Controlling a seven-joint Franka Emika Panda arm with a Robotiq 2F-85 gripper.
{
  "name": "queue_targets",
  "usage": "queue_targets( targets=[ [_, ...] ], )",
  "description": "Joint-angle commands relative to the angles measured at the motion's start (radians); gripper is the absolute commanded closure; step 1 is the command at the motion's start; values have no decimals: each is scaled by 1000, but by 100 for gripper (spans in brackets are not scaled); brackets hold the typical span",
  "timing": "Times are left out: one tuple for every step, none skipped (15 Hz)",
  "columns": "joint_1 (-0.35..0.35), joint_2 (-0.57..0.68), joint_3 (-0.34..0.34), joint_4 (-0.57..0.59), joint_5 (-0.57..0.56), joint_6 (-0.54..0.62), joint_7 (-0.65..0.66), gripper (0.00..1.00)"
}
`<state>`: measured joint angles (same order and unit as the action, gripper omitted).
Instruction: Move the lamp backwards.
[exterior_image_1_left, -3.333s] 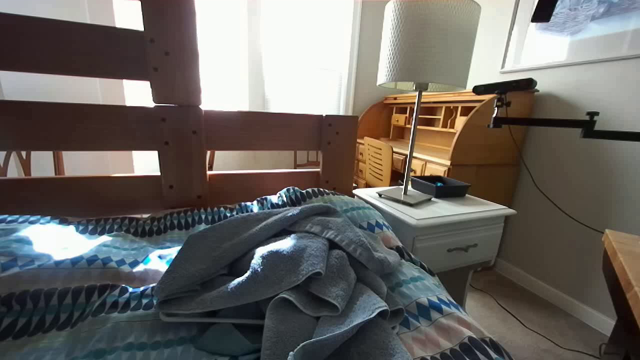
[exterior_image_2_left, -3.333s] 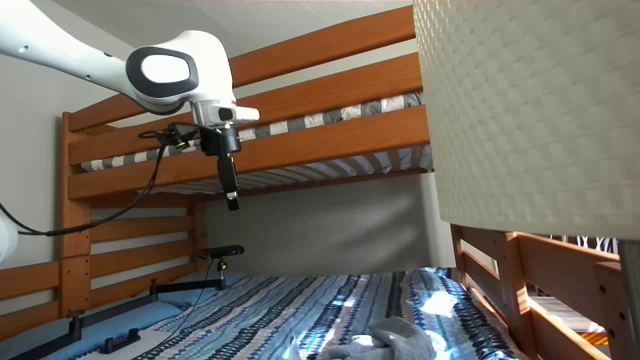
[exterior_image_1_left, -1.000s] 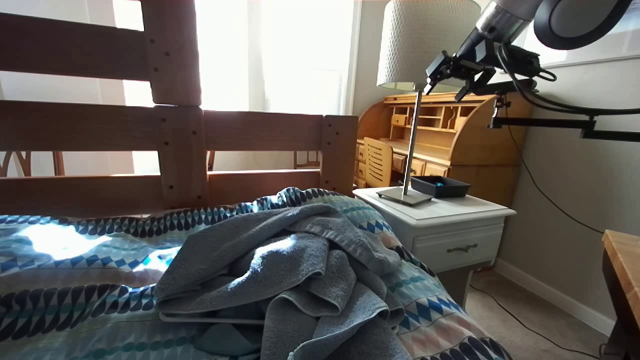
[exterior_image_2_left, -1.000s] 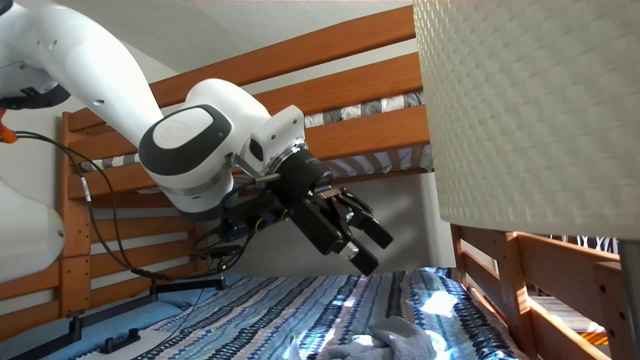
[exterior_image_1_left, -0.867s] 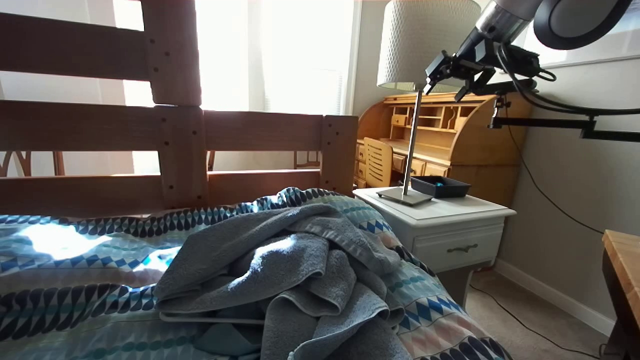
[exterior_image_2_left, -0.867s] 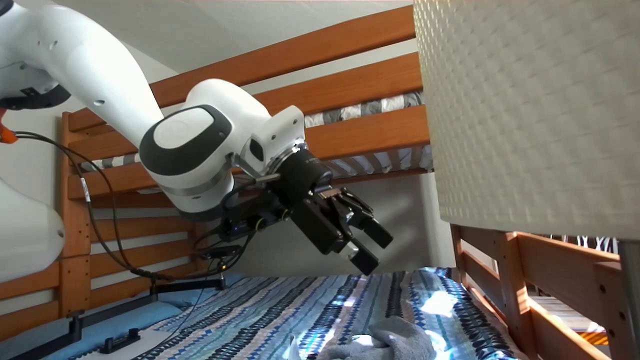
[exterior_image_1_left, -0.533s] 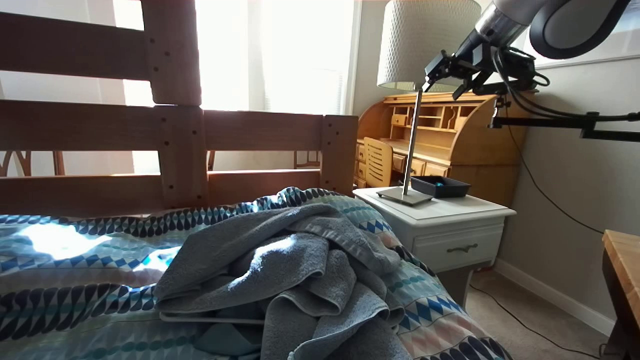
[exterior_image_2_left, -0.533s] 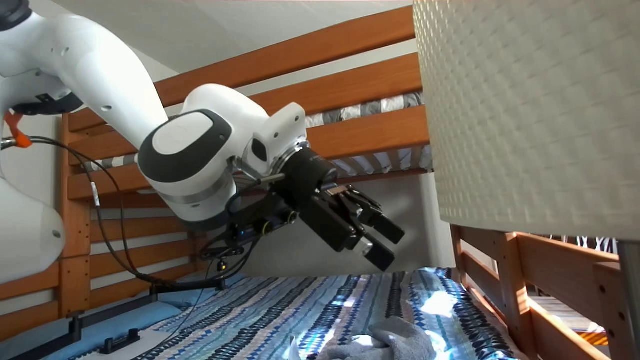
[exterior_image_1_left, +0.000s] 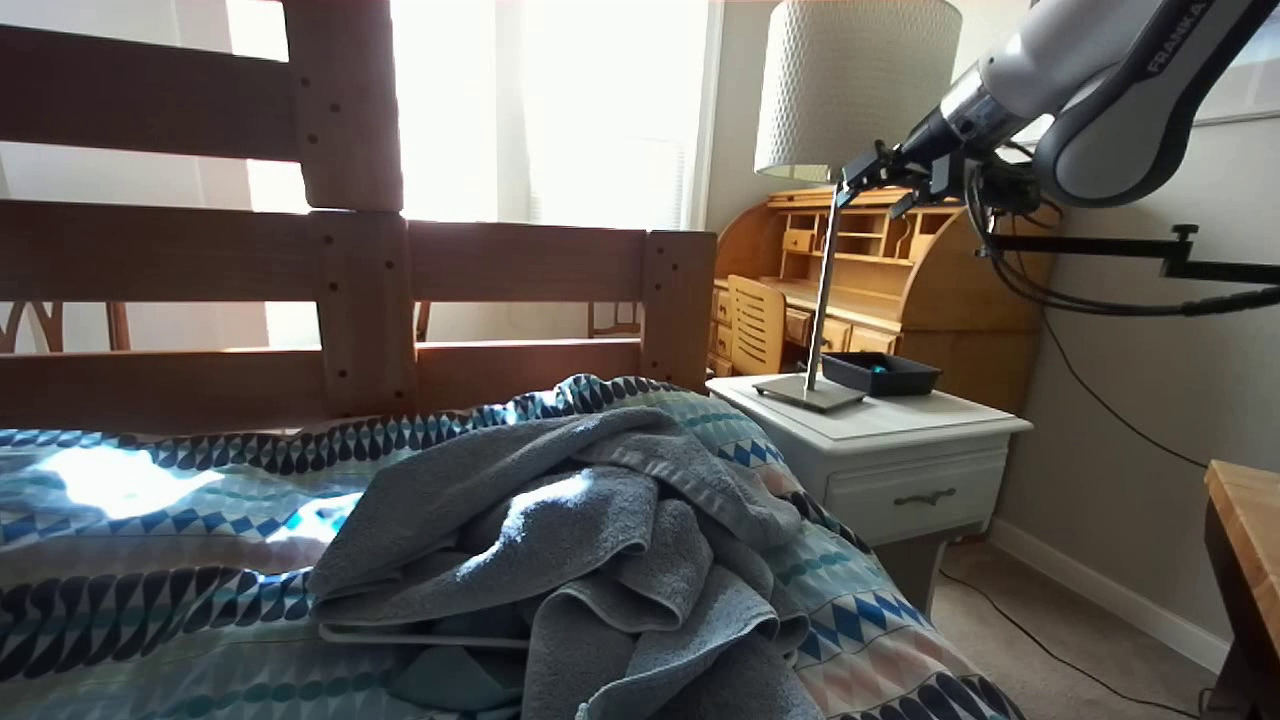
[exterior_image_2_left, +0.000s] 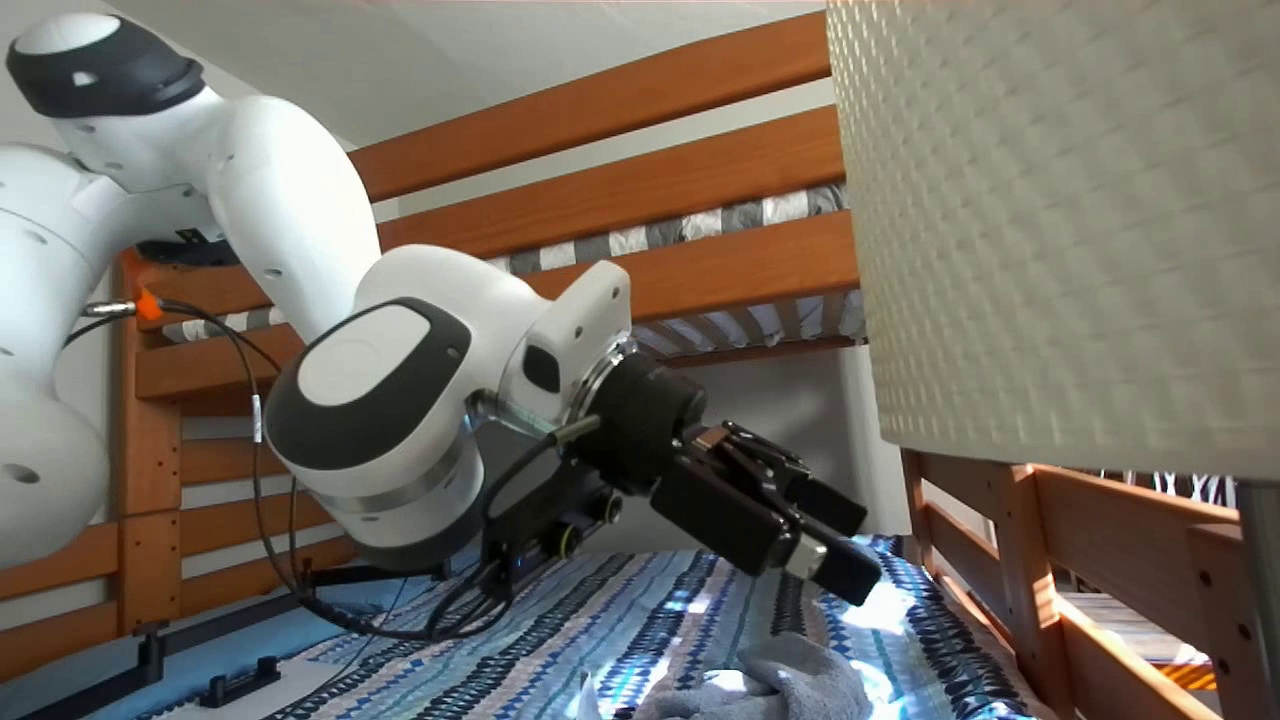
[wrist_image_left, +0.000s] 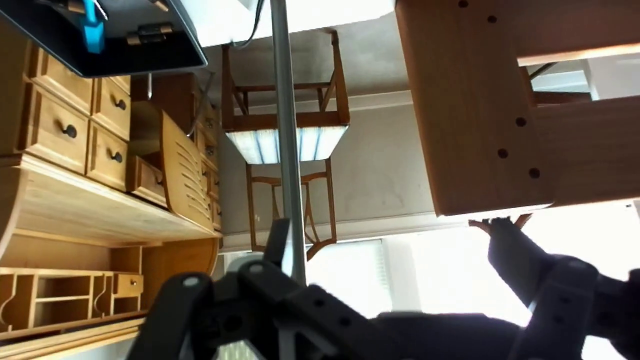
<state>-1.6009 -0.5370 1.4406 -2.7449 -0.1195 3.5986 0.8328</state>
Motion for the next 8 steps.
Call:
queue_targets(
  targets=[
    [-218, -137, 205, 0, 42, 182, 21, 0],
    [-271, -171, 248, 0, 59, 254, 21, 0],
    [-318, -191, 287, -1, 74, 317, 21, 0],
    [-369, -150, 369, -1, 198, 371, -97, 0],
    [-411, -236, 378, 14, 149, 425, 10, 0],
    [-463, -184, 458, 24, 249, 458, -103, 0],
    [-503, -205, 493, 38, 273, 491, -99, 0],
    [-536, -222, 529, 52, 306, 514, -102, 0]
  ],
)
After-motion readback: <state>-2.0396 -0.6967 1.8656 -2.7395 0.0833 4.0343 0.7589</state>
